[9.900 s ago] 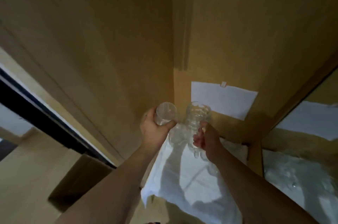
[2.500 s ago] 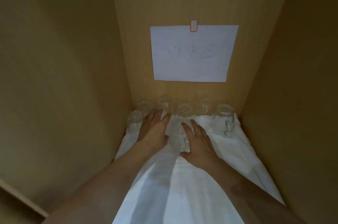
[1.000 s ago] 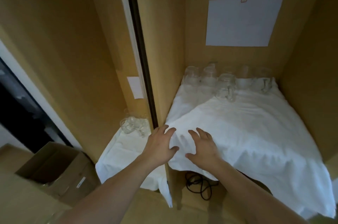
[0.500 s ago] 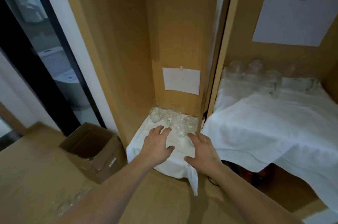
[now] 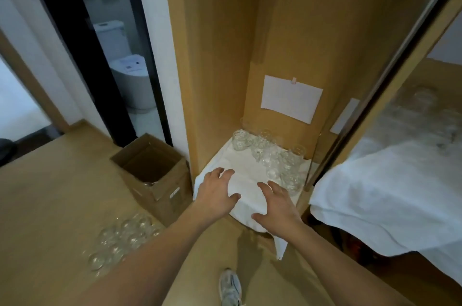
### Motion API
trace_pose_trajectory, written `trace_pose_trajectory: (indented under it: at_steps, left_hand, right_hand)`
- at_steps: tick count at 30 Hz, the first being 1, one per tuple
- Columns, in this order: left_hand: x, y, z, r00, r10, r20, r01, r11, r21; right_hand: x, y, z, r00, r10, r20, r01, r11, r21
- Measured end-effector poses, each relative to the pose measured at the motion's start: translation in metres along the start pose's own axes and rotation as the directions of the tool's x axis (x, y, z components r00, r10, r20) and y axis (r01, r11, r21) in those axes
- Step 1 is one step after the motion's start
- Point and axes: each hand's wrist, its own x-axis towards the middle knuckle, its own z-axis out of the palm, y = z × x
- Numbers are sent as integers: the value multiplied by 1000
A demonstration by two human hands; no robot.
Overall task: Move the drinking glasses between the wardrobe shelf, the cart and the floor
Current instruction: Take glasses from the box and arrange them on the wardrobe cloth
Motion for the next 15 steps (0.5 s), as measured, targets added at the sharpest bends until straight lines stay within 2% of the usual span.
trace_pose_trajectory:
  at_steps: [8,15]
  left_hand:
    - [30,-48,-25,990,-139,6,138,990,30]
    - [92,-52,-47,992,-122,25,119,989,88]
  right_hand:
    - [70,-46,7,994,-94,56,90,994,62]
    - [135,-49,7,993,-101,63,90,983,158]
